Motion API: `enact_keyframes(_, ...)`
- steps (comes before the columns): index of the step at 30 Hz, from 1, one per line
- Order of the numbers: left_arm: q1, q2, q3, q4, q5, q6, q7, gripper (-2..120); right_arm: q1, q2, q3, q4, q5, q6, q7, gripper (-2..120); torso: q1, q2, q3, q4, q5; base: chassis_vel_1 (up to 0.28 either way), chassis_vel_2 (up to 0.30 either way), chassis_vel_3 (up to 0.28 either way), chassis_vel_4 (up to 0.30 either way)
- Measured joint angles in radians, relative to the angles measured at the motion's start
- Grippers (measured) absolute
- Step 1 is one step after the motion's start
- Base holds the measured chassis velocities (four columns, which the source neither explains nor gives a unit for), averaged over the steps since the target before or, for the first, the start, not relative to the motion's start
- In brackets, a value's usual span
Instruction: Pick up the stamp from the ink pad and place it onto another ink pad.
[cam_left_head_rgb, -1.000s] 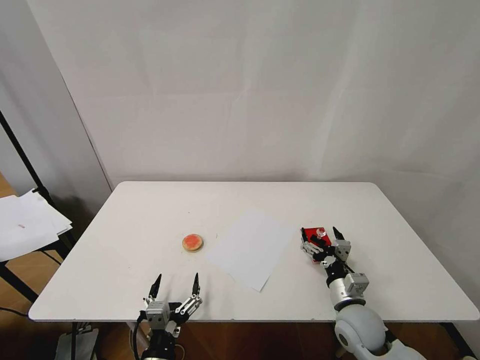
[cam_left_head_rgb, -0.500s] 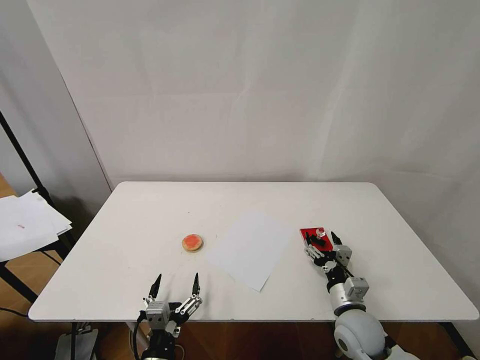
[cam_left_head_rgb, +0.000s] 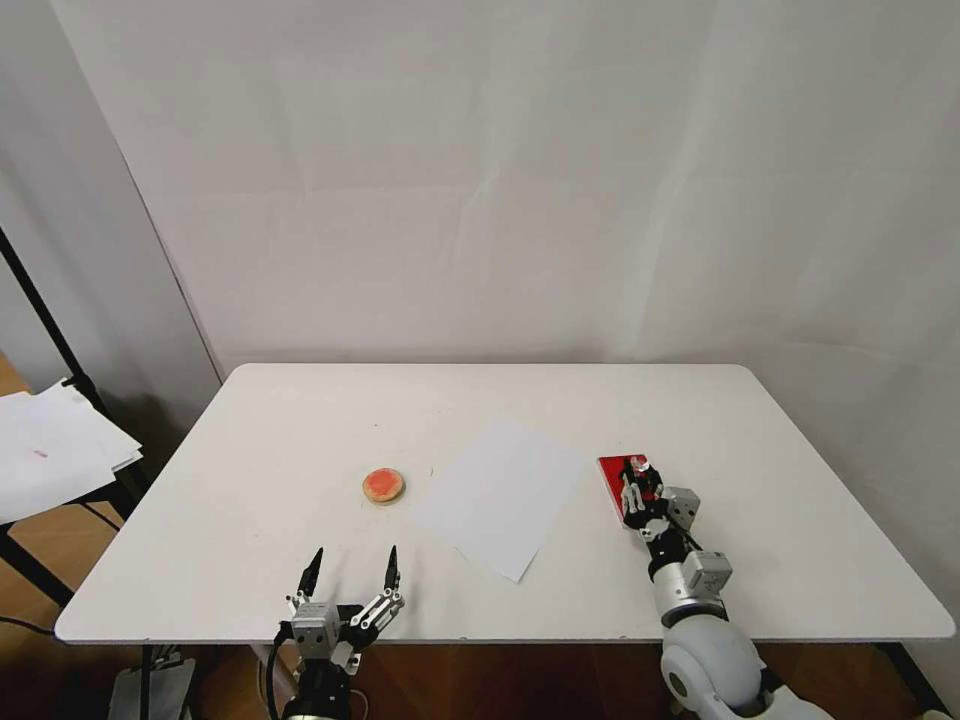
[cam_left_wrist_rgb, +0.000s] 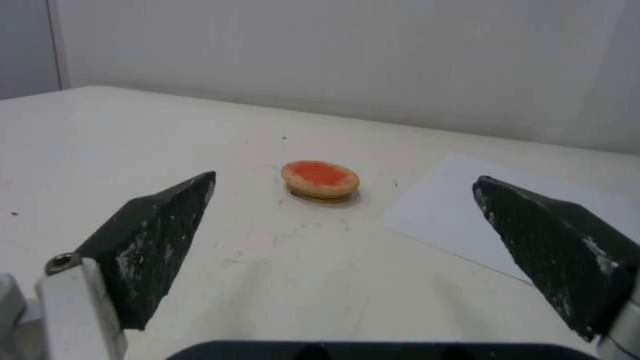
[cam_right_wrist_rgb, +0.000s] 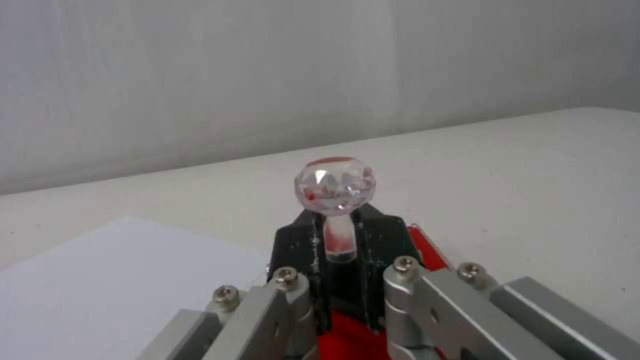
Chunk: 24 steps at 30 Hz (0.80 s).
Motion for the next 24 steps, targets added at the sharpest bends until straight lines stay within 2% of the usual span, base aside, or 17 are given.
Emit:
enact_keyframes(10, 0.000, 0.000, 0.000, 0.000, 0.000, 0.000, 0.000, 102, -0.006, -0.012, -0.006, 0.036, 0.007, -0.004, 0.005, 8, 0.000, 0.000, 0.000, -0.0001, 0.0009, 0.000, 0.000, 0.000, 0.000)
enact_keyframes(15, 0.000, 0.000, 0.000, 0.000, 0.000, 0.000, 0.000, 102, -0.003, -0.043, -0.036, 0.132, 0.028, -0.032, 0.012, 8, 0.000, 0.000, 0.000, -0.0002, 0.0003, 0.000, 0.000, 0.000, 0.000)
enact_keyframes(19, 0.000, 0.000, 0.000, 0.000, 0.000, 0.000, 0.000, 102, 0.051, -0.109, -0.133, 0.199, 0.075, -0.042, -0.009, 8, 0.000, 0.000, 0.000, -0.0001, -0.0001, 0.000, 0.000, 0.000, 0.000)
enact_keyframes(20, 0.000, 0.000, 0.000, 0.000, 0.000, 0.000, 0.000, 102, 0.051, -0.109, -0.133, 0.199, 0.075, -0.042, -0.009, 8, 0.000, 0.000, 0.000, -0.0001, -0.0001, 0.000, 0.000, 0.000, 0.000)
enact_keyframes(24, 0.000, 0.000, 0.000, 0.000, 0.000, 0.000, 0.000, 102, 0.126, -0.141, -0.238, 0.191, 0.112, -0.041, -0.025, 8, 0.000, 0.000, 0.000, 0.0000, -0.0002, 0.000, 0.000, 0.000, 0.000)
